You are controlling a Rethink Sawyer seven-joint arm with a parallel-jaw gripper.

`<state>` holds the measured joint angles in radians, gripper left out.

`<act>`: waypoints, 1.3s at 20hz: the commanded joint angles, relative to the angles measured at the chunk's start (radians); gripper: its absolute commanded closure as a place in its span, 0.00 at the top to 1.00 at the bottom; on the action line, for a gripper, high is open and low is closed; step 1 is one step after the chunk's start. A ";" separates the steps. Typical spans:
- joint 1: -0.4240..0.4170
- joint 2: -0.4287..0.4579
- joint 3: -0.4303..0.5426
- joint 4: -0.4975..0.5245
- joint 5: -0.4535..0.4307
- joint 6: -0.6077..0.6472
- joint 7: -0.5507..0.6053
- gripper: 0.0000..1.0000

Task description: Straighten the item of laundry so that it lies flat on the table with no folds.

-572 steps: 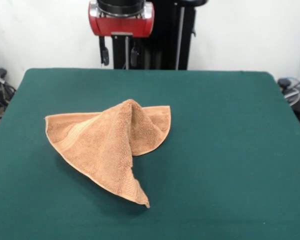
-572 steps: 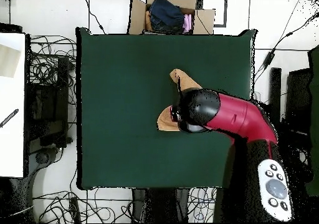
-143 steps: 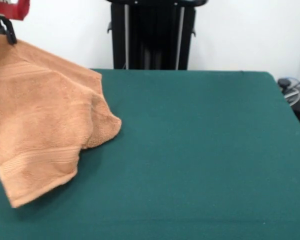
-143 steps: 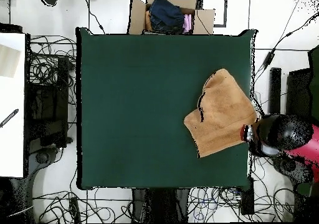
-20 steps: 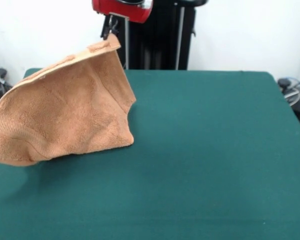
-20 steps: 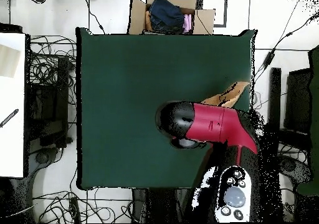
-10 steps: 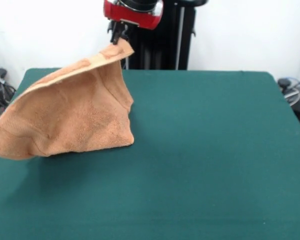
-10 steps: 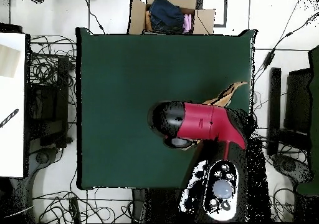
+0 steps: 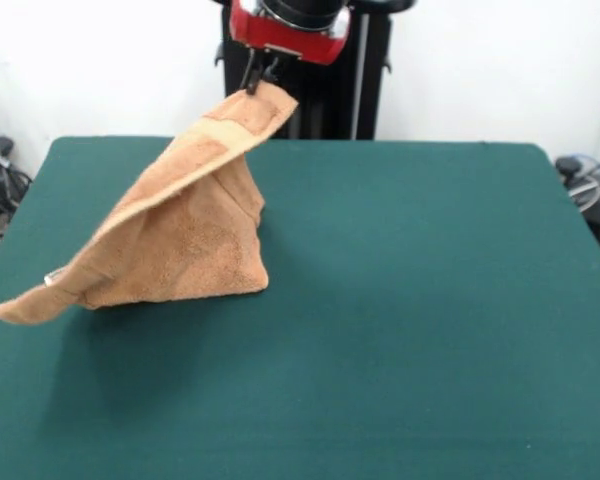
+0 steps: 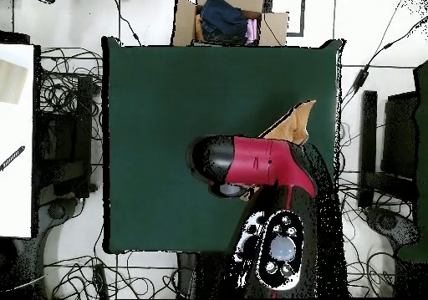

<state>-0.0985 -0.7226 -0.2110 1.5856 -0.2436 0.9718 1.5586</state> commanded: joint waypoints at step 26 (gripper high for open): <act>0.171 0.185 -0.099 -0.079 0.132 -0.006 0.464 0.00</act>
<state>0.0451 -0.5854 -0.3134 1.5227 -0.1636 0.9716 1.7006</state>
